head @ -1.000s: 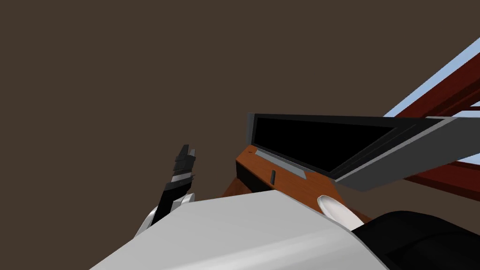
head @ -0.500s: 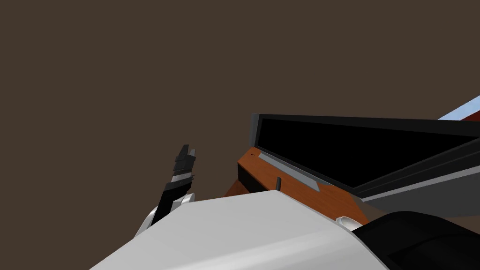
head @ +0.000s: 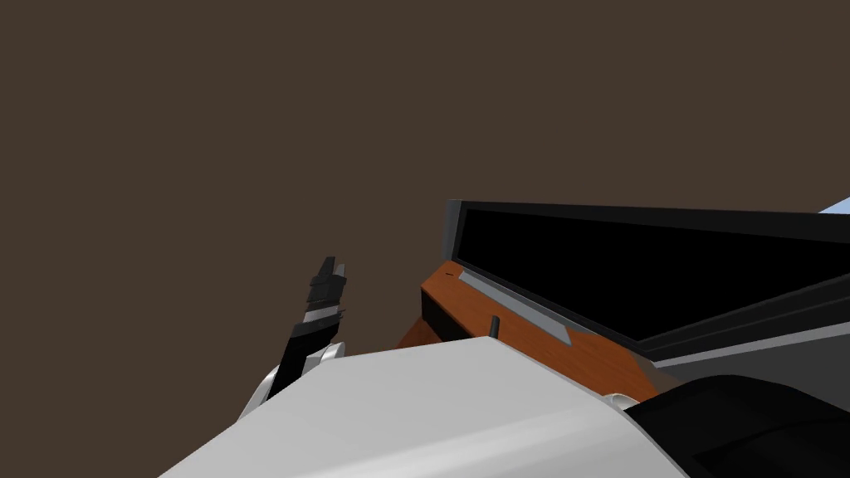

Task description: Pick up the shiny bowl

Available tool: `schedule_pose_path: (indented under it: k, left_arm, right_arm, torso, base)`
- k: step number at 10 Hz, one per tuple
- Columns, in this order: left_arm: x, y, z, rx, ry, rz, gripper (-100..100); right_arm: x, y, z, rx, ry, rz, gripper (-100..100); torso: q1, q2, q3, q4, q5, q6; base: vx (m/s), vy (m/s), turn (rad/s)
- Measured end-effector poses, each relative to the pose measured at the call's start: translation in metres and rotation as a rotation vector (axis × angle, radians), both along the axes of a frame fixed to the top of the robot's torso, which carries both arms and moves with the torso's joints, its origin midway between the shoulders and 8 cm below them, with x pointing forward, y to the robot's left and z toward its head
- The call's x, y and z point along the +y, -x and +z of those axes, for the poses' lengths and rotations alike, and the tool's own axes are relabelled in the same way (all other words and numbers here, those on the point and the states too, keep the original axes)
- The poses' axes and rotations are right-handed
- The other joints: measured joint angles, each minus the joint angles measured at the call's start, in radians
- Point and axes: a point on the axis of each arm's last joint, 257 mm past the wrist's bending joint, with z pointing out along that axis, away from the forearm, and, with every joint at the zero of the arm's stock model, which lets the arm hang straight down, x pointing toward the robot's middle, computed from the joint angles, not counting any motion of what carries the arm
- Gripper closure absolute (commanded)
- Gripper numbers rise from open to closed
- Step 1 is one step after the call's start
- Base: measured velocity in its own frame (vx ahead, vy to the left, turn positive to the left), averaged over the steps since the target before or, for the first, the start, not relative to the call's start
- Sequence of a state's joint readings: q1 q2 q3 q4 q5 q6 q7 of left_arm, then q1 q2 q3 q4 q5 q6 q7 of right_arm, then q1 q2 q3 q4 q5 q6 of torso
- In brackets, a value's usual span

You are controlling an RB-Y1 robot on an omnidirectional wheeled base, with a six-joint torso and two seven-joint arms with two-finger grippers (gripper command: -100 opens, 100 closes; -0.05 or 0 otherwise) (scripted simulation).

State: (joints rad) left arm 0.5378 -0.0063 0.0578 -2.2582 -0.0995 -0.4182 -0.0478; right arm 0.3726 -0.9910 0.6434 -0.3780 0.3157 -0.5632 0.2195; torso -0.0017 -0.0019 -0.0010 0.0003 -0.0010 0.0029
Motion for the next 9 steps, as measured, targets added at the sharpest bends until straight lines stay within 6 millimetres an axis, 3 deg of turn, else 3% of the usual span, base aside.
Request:
schedule_pose_path:
  k: [4, 5, 9]
  left_arm:
    - [0.000, 0.000, 0.000, 0.000, 0.000, 0.000, 0]
    - [0.000, 0.000, 0.000, 0.000, 0.000, 0.000, 0]
    - [0.000, 0.000, 0.000, 0.000, 0.000, 0.000, 0]
  right_arm:
    - [0.014, 0.000, -0.014, -0.003, 0.000, -0.009, -100]
    - [0.014, 0.000, -0.015, -0.003, 0.001, -0.009, 100]
    - [0.010, 0.000, -0.012, -0.001, 0.008, -0.010, 100]
  torso:
    - [0.000, 0.000, 0.000, 0.000, 0.000, 0.000]
    - [0.001, 0.000, 0.000, 0.000, 0.000, 0.001]
    - [-0.001, 0.000, 0.000, 0.000, -0.004, 0.001]
  base:
    - [-0.014, -0.015, 0.043]
    - [0.000, 0.000, 0.000]
    - [-0.001, -0.001, 0.003]
